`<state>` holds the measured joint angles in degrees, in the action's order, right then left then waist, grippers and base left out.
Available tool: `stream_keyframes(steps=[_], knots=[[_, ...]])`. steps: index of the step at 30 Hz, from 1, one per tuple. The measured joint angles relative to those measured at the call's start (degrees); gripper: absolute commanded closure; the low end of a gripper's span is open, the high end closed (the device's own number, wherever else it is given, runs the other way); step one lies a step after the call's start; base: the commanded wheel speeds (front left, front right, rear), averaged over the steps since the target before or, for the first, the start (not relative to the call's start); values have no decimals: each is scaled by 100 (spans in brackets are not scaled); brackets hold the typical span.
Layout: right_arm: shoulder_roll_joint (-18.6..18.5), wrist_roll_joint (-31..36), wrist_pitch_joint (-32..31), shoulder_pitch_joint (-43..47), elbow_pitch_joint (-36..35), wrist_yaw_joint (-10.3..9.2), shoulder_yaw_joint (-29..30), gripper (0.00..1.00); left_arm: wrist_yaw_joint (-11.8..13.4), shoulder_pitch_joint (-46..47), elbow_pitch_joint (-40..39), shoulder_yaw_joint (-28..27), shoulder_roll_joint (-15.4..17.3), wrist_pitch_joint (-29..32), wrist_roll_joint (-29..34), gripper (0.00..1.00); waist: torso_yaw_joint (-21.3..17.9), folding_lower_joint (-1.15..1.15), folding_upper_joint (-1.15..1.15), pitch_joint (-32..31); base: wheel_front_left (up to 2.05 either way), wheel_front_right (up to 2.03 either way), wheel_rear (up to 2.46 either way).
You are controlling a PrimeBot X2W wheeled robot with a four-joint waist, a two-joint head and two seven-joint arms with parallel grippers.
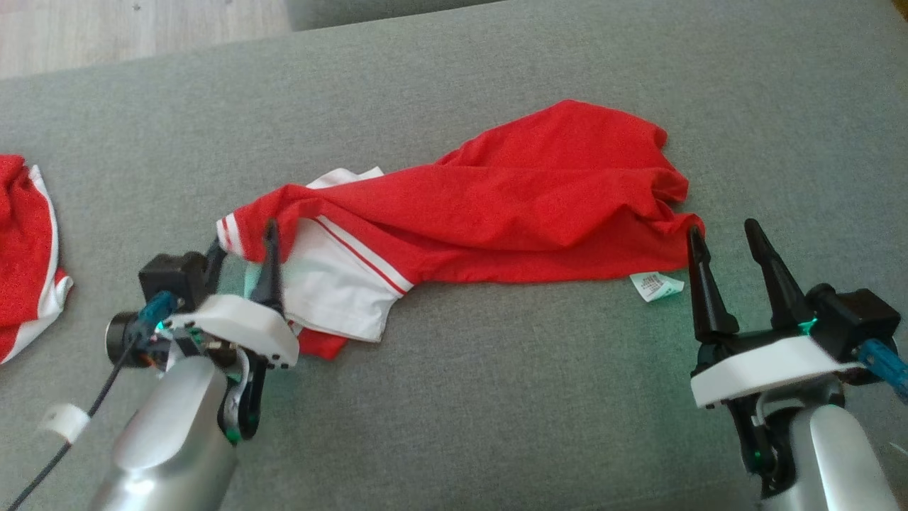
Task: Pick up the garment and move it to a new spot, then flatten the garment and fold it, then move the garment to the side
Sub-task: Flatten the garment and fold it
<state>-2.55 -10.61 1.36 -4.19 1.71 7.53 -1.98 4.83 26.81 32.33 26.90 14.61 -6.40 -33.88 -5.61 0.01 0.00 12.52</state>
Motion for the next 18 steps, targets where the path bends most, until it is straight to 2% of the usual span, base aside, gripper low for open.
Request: stream_keyframes(steps=[3, 8, 15, 18], knots=[[0, 1, -1, 2, 7, 0, 23, 0, -87, 8, 272, 29, -34, -205, 19, 0, 37, 0, 0, -50, 0, 0, 0], [0, 1, -1, 14, 30, 0, 69, 0, -70, -79, 327, 13, -40, -590, 90, 0, 114, -1, 0, -259, 0, 0, 0], [0, 1, -18, 203, 65, 0, 208, 0, -35, -1123, -742, -316, 25, -788, 159, 0, 229, -2, 0, -674, 0, 0, 0], [0, 2, -92, 354, 73, 0, 256, 0, -42, -1667, -1567, -769, 91, -790, 324, 0, 276, -2, 0, -818, 0, 0, 0]])
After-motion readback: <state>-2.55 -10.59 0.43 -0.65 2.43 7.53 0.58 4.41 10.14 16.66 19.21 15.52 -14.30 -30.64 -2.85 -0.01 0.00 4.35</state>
